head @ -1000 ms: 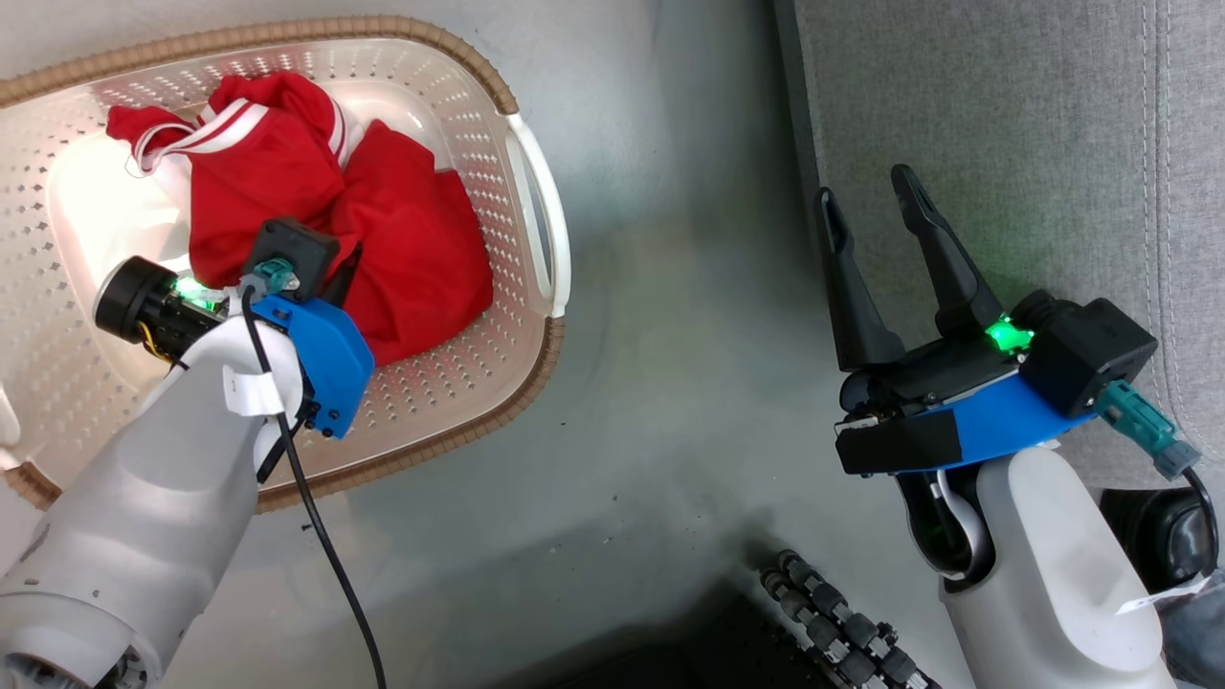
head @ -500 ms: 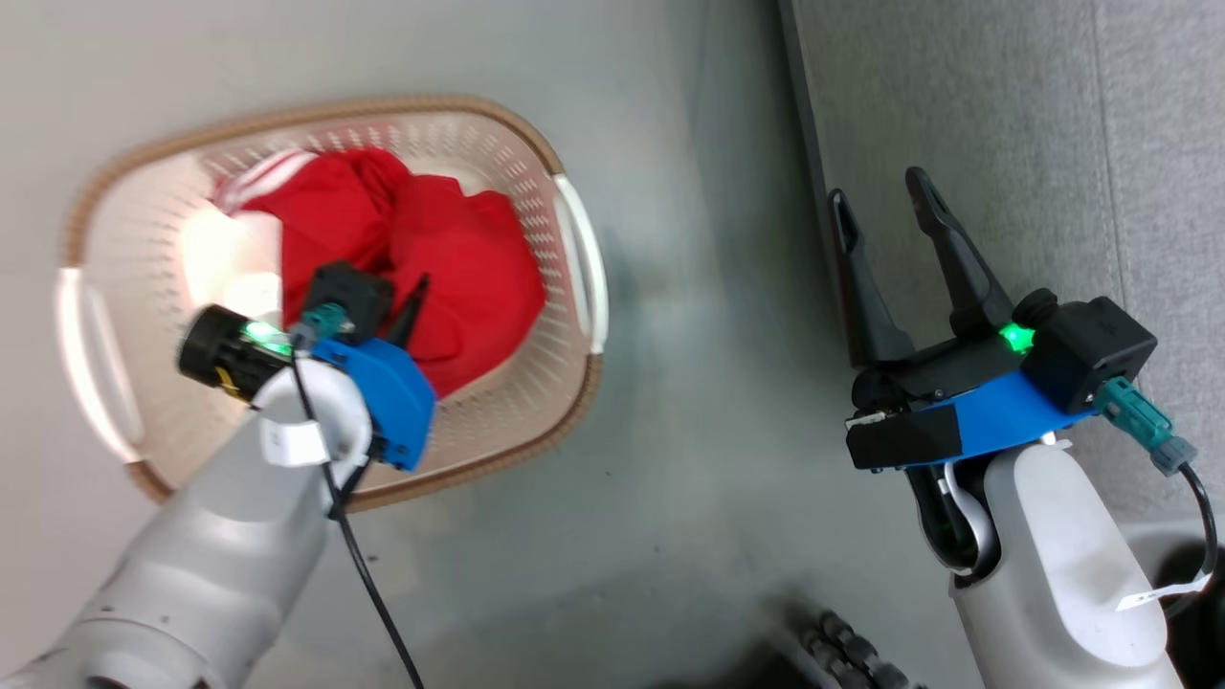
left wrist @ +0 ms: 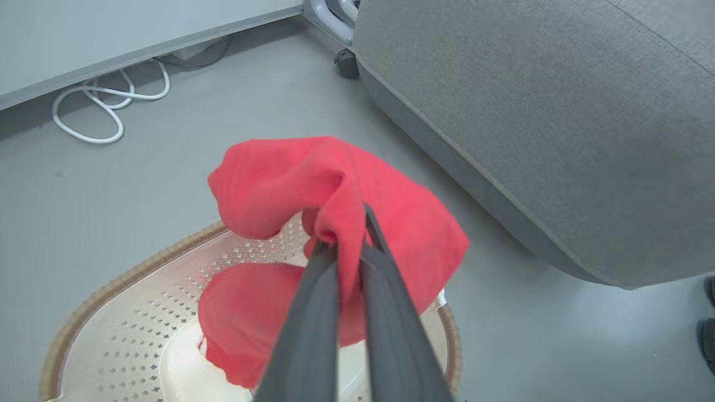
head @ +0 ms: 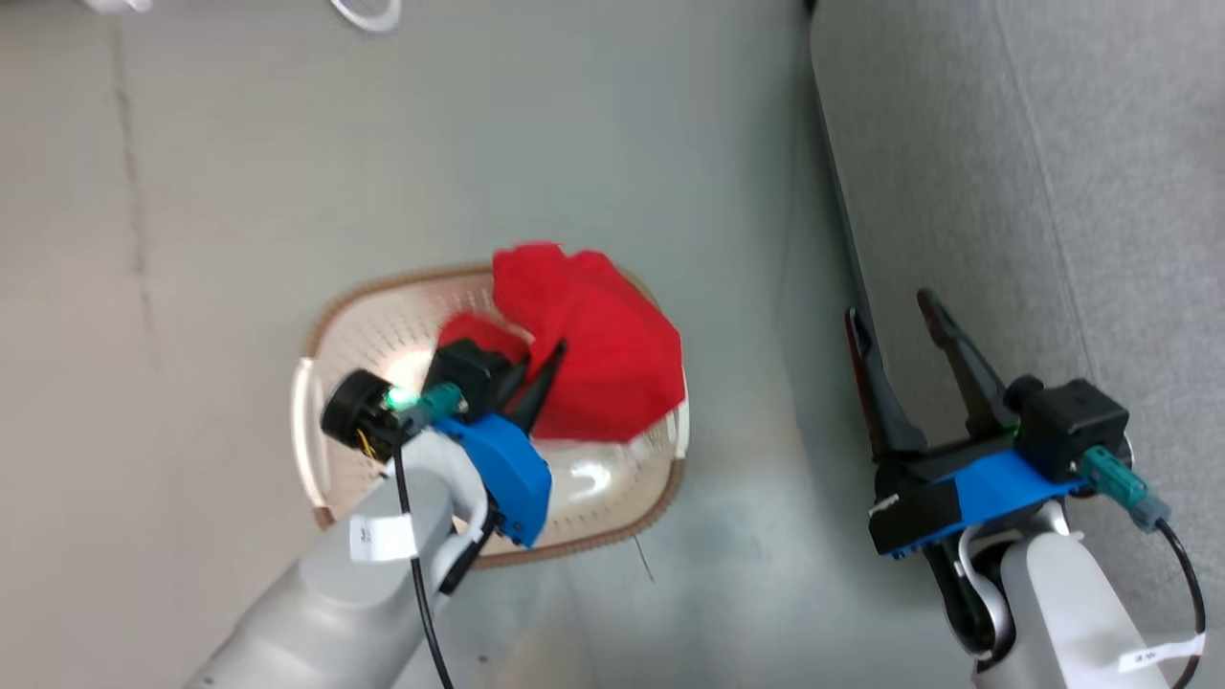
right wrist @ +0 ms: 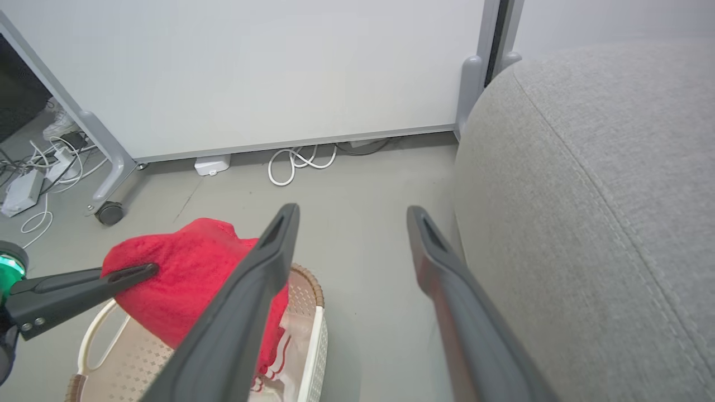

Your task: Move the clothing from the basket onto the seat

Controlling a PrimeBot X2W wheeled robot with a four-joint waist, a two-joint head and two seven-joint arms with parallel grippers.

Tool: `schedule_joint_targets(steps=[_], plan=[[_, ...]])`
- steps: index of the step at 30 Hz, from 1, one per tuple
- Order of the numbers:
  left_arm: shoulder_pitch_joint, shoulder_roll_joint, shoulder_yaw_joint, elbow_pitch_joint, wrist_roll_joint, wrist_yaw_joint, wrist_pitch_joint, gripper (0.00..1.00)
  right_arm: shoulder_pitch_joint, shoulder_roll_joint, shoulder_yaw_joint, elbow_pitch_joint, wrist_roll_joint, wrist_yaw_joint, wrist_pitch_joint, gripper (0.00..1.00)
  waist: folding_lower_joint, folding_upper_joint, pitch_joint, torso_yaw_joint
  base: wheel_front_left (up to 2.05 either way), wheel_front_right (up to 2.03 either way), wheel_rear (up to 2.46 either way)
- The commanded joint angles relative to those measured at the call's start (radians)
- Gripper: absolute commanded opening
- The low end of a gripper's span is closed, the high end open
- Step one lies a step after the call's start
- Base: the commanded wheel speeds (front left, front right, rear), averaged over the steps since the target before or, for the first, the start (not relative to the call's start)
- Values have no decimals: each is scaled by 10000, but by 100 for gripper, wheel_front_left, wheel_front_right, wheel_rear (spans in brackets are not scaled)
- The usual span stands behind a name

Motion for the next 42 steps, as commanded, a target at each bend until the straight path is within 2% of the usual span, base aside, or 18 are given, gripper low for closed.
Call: schedule_joint_targets(steps=[1, 12, 20, 29, 42], plan=[[312, -125, 20, -197, 95, -11, -47, 0, 361, -13, -101, 10, -49, 1, 101, 100, 2, -1, -1530, 772, 0, 0, 0], [757, -419, -421, -1018, -67, -11, -49, 0, 1657, -10, -305, -244, -48, 1, 770, 100, 2, -1, -3498, 1497, 0, 0, 0], [299, -719, -905, -1279, -550, -11, -50, 0, 2334, -9, -217, -448, 32, 1, 1207, 100, 2, -1, -4603, 1949, 0, 0, 0], [-373, -903, -1569, -1262, -1365, -11, -50, 0, 2681, -9, 55, -531, 228, 1, 1452, 100, 2, -1, -5238, 2123, 0, 0, 0], [-1169, -1117, -2223, -1083, -2324, -11, -47, 0, 2822, -9, 208, -657, 240, 1, 1583, 100, 2, -1, -5384, 2147, 0, 0, 0]])
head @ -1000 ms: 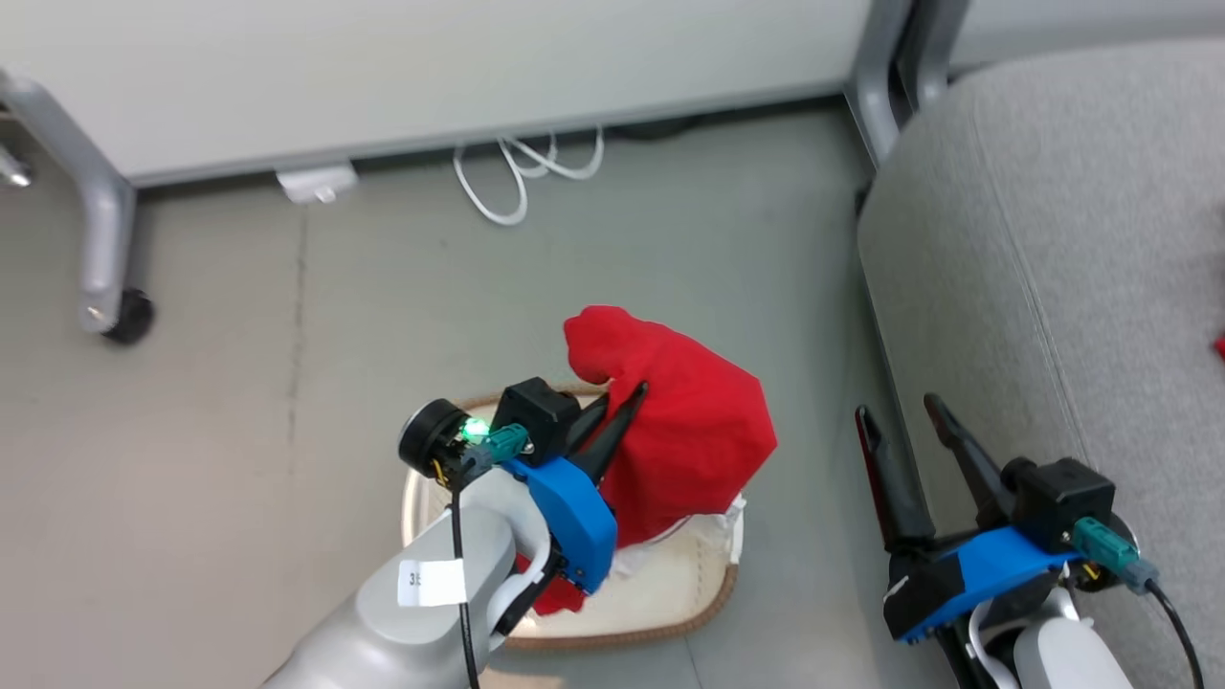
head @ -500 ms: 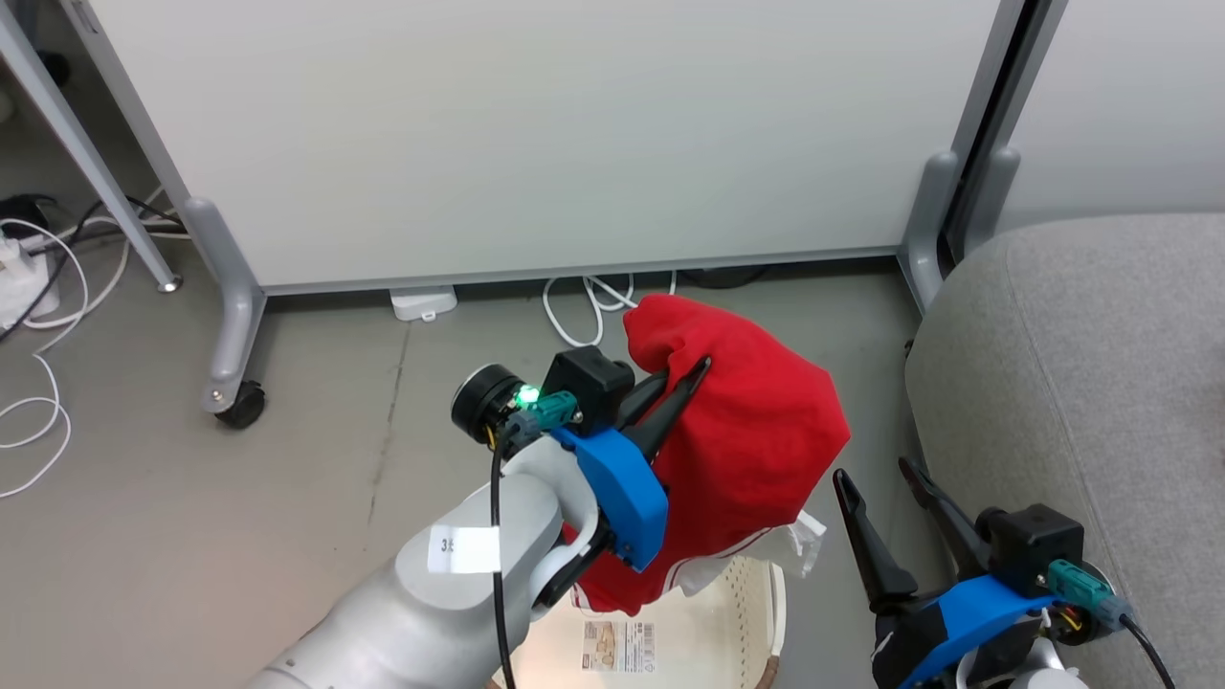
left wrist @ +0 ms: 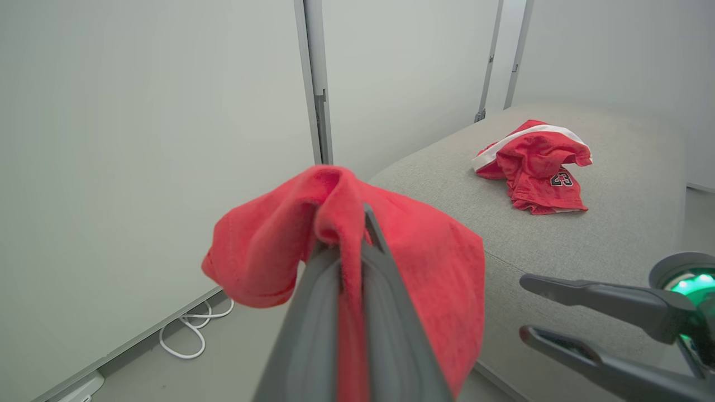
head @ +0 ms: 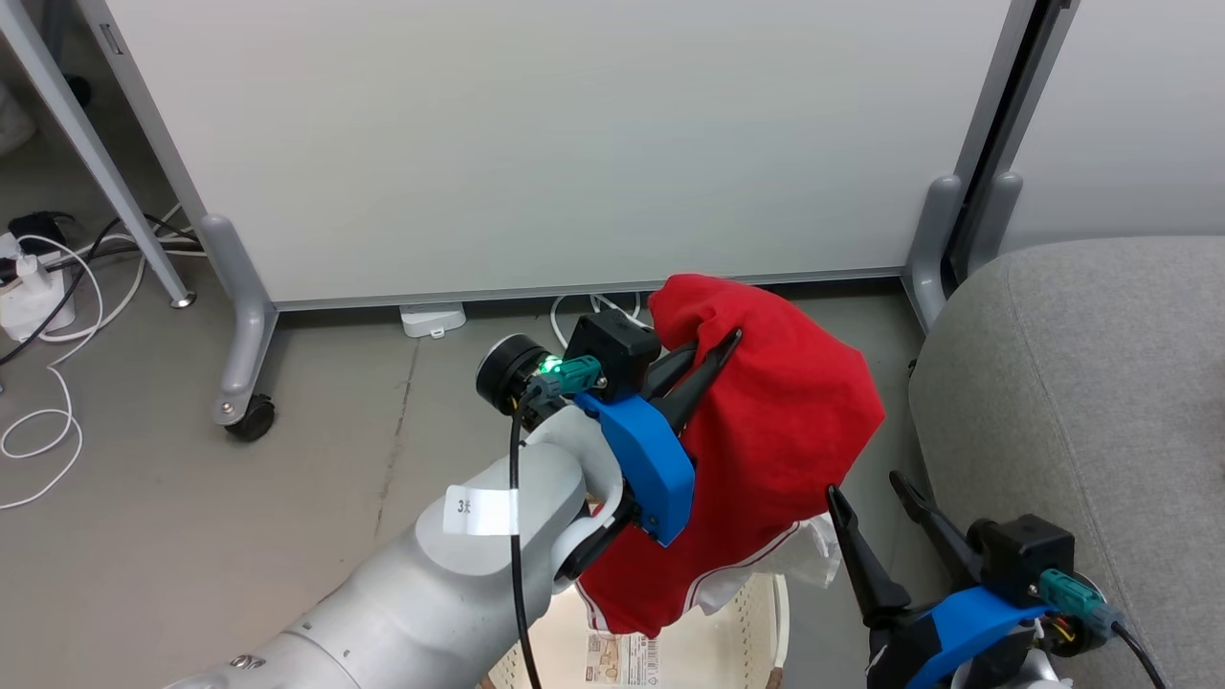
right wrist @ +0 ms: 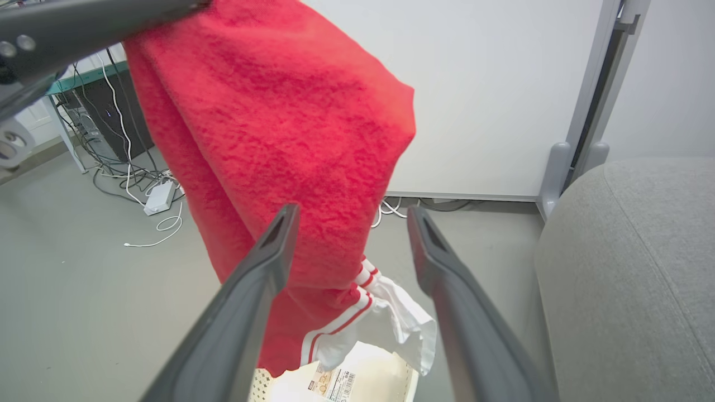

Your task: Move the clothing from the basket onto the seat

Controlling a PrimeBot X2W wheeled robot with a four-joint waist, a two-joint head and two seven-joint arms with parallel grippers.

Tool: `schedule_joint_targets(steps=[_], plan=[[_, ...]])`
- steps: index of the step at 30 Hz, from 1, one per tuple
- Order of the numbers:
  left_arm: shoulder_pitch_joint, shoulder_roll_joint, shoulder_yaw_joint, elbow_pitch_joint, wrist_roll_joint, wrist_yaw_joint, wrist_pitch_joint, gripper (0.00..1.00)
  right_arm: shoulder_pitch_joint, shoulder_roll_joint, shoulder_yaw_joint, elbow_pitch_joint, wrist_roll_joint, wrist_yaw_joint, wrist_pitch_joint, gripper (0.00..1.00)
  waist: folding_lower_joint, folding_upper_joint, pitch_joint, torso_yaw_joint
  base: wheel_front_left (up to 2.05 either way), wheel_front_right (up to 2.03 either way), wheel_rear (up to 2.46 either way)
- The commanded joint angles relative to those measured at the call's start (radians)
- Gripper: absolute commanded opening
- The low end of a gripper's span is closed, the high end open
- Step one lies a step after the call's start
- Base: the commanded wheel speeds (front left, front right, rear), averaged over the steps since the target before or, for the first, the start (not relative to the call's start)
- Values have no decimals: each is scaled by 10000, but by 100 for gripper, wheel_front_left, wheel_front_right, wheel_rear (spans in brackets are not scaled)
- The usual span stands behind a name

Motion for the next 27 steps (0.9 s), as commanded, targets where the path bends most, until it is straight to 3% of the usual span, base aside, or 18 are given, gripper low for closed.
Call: schedule_joint_targets(steps=[1, 14, 27], plan=[[-127, 5, -21, 36, -79, -11, -47, 0, 90, -8, -3, -39, 9, 1, 18, 100, 1, 0, 22, -2, 0, 0, 0], [-139, -42, -223, 25, -335, -11, -49, 0, -164, -11, 152, 148, -154, 1, 169, 100, 1, 0, 93, 19, 0, 0, 0], [-222, -66, -145, -256, -237, -12, -50, 0, -1221, -1037, 1099, 1159, 493, 1, 376, 100, 1, 0, 207, 173, 0, 0, 0]])
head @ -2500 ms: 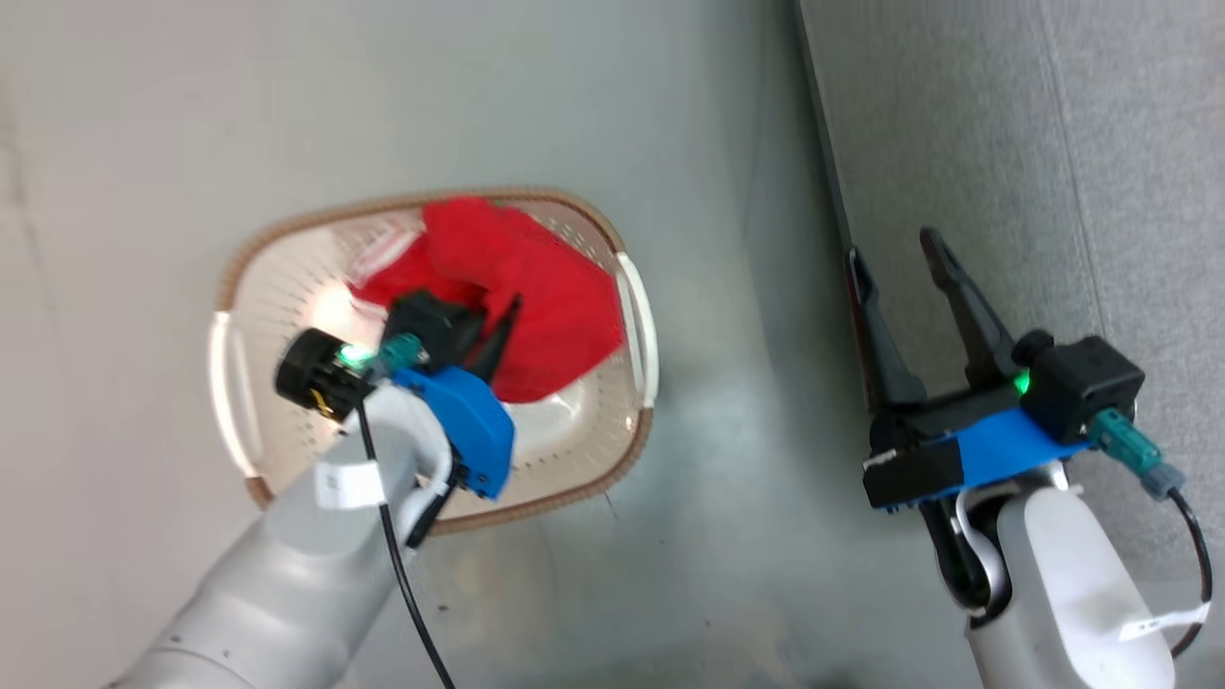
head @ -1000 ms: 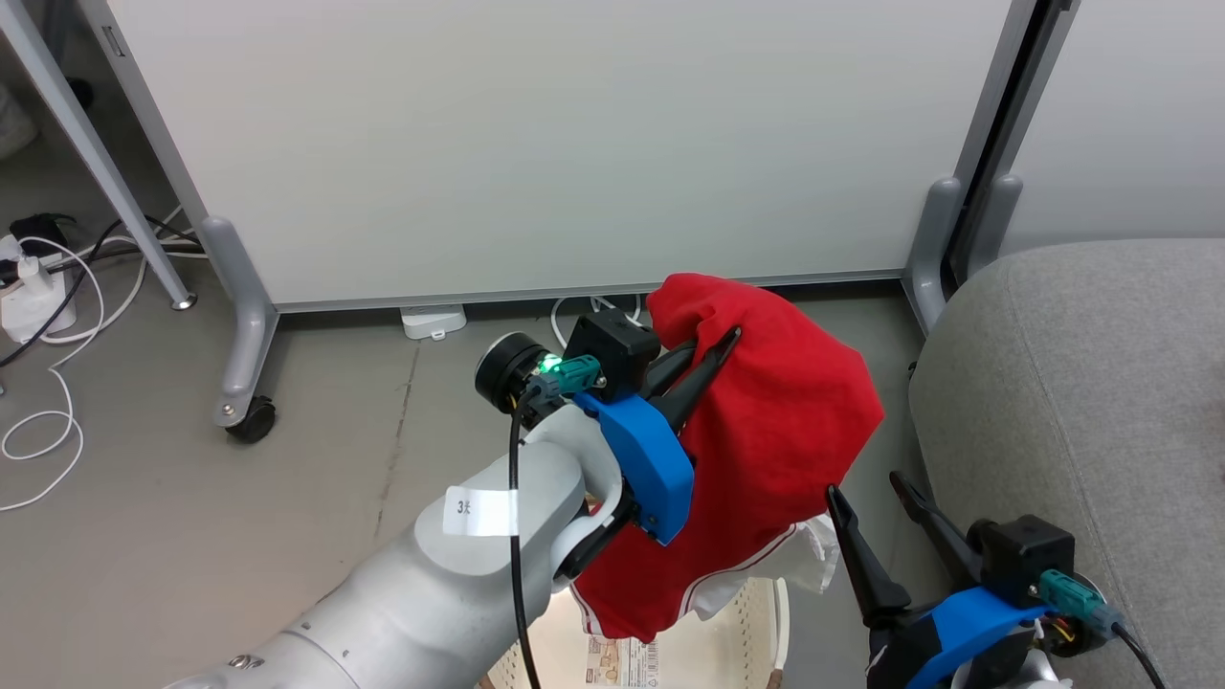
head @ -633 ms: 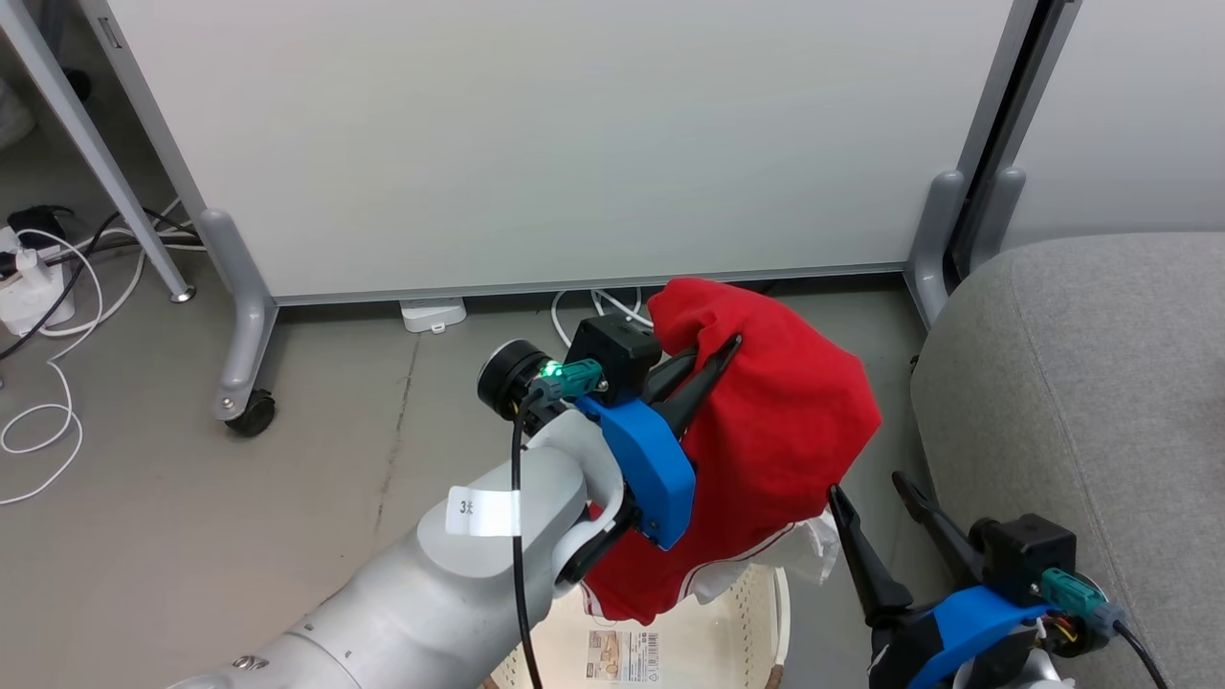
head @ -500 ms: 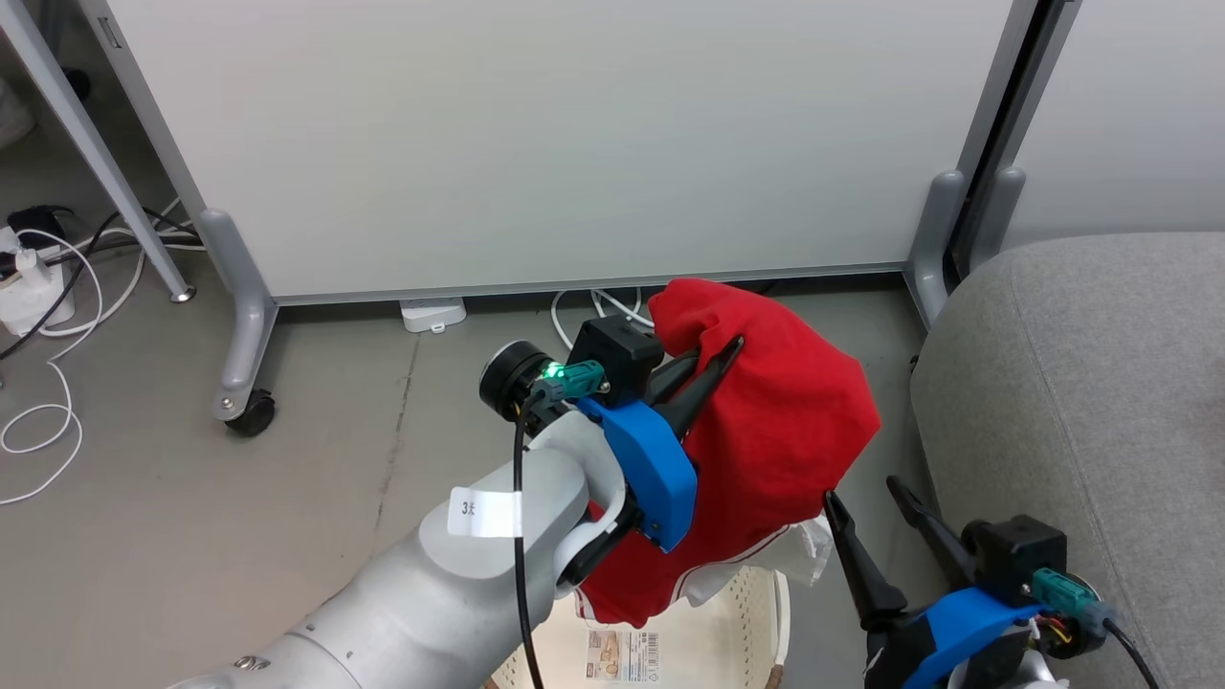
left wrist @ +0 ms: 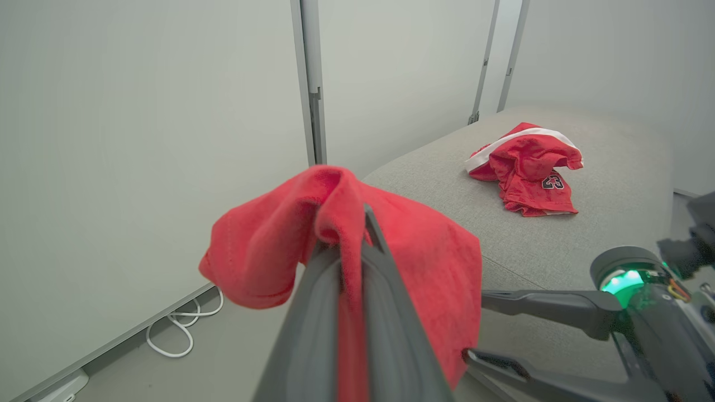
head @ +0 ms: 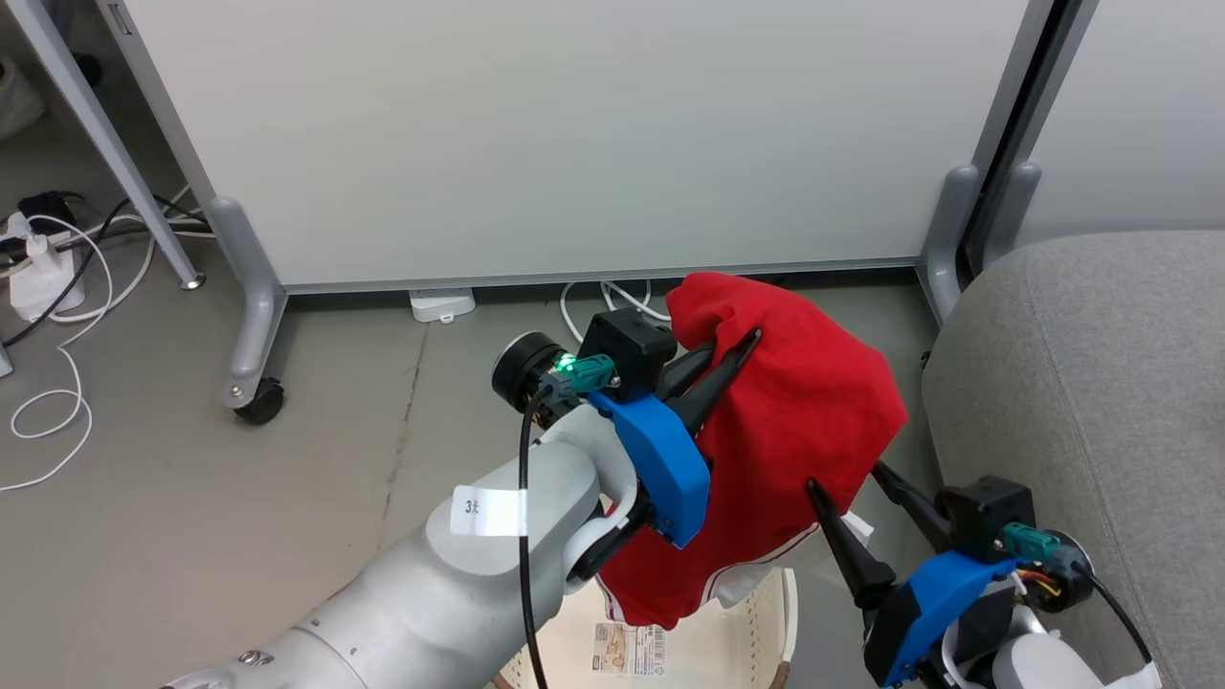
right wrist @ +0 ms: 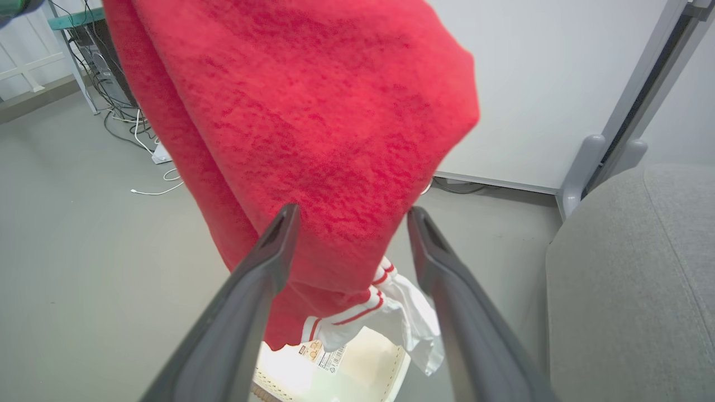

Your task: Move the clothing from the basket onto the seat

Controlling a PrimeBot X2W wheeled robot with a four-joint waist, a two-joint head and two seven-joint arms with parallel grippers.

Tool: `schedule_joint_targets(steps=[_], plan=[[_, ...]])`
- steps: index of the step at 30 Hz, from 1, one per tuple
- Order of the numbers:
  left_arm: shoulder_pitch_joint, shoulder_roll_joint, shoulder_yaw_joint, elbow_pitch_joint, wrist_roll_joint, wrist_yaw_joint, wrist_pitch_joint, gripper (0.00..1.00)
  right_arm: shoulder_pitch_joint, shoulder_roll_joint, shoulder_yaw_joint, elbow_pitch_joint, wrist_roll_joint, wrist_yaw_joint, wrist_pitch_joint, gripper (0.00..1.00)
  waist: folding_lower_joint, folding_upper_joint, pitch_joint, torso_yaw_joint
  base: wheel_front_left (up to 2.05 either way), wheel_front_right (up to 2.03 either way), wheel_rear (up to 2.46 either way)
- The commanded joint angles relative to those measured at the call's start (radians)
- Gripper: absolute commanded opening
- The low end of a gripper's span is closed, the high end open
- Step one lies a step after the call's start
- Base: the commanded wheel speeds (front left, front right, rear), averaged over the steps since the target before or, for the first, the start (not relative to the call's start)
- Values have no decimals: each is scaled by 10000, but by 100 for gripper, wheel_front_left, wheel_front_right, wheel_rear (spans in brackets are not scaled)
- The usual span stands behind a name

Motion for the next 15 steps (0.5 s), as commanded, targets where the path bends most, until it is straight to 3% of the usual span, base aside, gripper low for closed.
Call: schedule_joint_targets(steps=[1, 15], plan=[[-142, -9, 34, -52, 46, -12, -50, 0, -304, -137, 163, 207, 198, 1, -95, 100, 0, 0, 19, 35, 0, 0, 0], [-184, -27, -53, -89, 54, -12, -50, 0, -2276, -407, 2455, 1833, 1357, 1, -665, 100, 0, 0, 115, 187, 0, 0, 0]])
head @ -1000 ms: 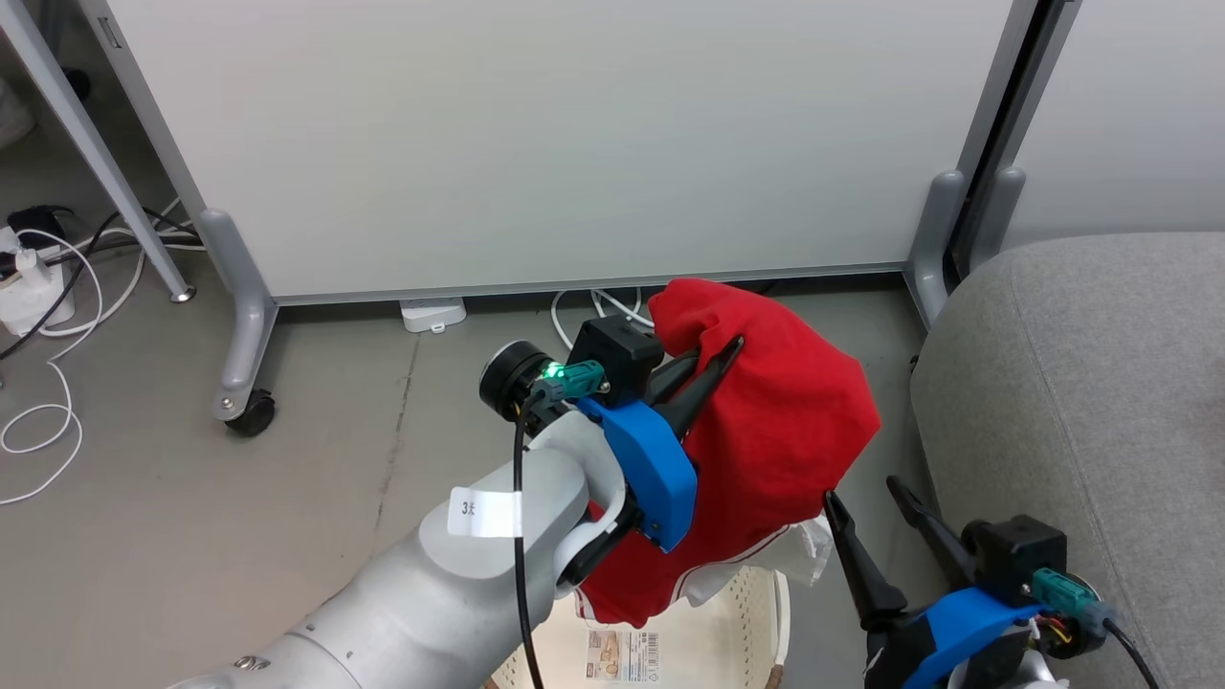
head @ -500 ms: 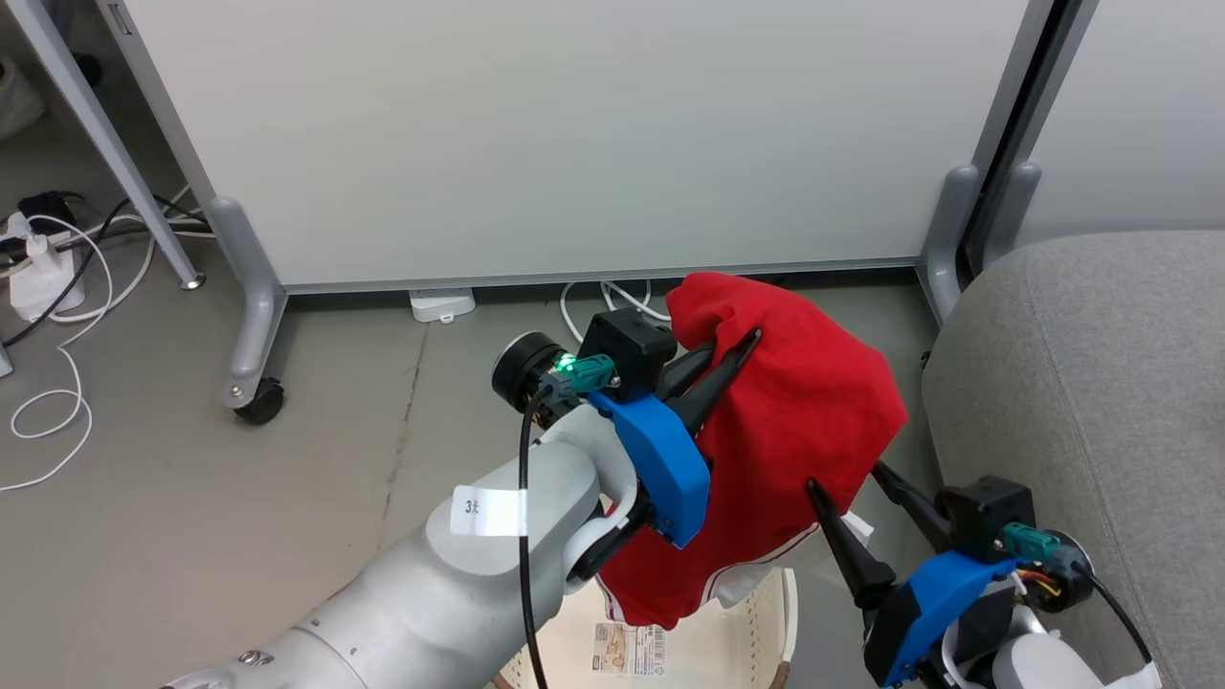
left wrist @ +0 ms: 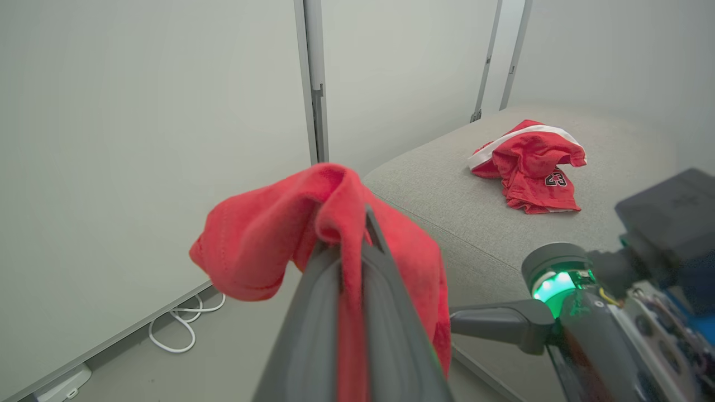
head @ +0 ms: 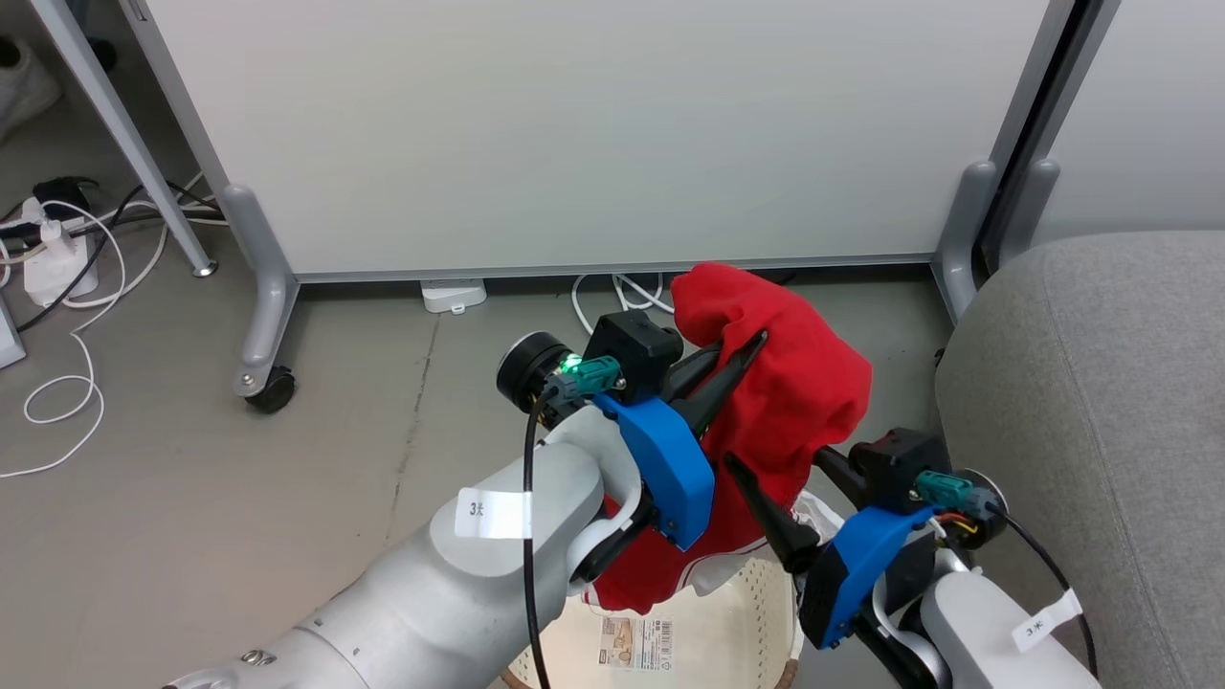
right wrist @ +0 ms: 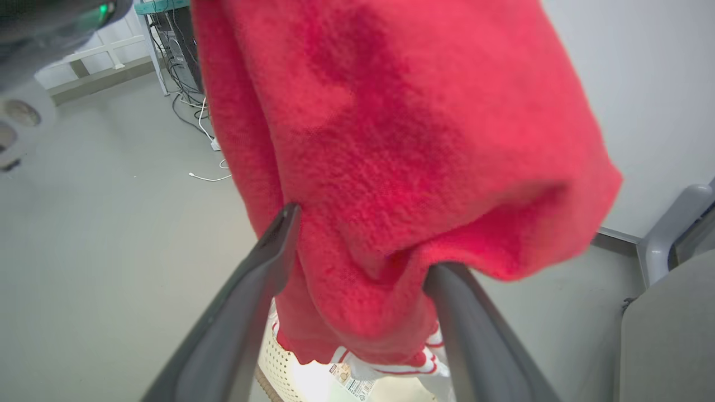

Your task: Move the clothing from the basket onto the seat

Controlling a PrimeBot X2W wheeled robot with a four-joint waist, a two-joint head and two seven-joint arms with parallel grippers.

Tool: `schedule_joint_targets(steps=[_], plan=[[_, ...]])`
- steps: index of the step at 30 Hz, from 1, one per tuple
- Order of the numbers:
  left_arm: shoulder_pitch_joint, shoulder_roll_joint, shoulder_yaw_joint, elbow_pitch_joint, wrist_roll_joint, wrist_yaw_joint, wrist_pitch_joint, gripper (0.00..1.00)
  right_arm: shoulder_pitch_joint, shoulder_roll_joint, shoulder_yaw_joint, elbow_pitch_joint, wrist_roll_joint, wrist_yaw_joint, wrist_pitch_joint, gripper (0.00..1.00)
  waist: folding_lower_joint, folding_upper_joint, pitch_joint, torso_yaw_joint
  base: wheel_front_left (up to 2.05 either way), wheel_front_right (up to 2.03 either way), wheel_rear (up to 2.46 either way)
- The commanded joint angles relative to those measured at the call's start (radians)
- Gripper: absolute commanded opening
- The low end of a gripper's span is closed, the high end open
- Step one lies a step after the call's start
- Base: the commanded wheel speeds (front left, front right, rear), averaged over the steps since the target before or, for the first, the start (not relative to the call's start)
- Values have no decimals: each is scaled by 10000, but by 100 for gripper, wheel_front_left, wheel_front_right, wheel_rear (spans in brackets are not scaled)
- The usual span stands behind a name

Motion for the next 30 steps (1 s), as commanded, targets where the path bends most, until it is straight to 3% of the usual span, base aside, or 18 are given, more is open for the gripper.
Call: schedule_joint_targets(steps=[1, 14, 16, 17, 18, 19, 20, 30], plan=[[-158, -7, 7, 19, 6, -12, -50, 0, -384, 8, 258, 206, 157, 1, -171, 100, 0, 0, 6, 8, 0, 0, 0], [-5, -14, -111, -19, -75, -12, -51, 0, -1613, 433, 1228, 1847, 662, 1, -962, 100, 0, 0, -46, 25, 0, 0, 0], [7, -16, -121, -27, -65, -12, -51, 0, -1732, 483, 1272, 2060, 739, 1, -1065, 46, 0, 0, -54, 34, 0, 0, 0], [7, -16, -121, -27, -65, -12, -51, 0, -1732, 483, 1272, 2060, 739, 1, -1065, 46, 0, 0, -54, 34, 0, 0, 0], [15, -15, -127, -26, -72, -12, -51, 0, -1788, 511, 1282, 2167, 770, 1, -1121, 29, 0, 0, -55, 40, 0, 0, 0], [24, -17, -137, -28, -73, -12, -51, 0, -1839, 529, 1266, 2271, 806, 1, -1184, 4, 0, 0, -57, 45, 0, 0, 0], [35, -18, -146, -28, -80, -12, -51, 0, -1878, 554, 1266, 2364, 821, 1, -1250, 0, 0, 0, -60, 47, 0, 0, 0], [85, -22, -203, 12, -143, -12, -51, 0, -2182, 740, 1312, 3057, 949, 1, -1689, 0, 0, 0, -106, 3, 0, 0, 0]])
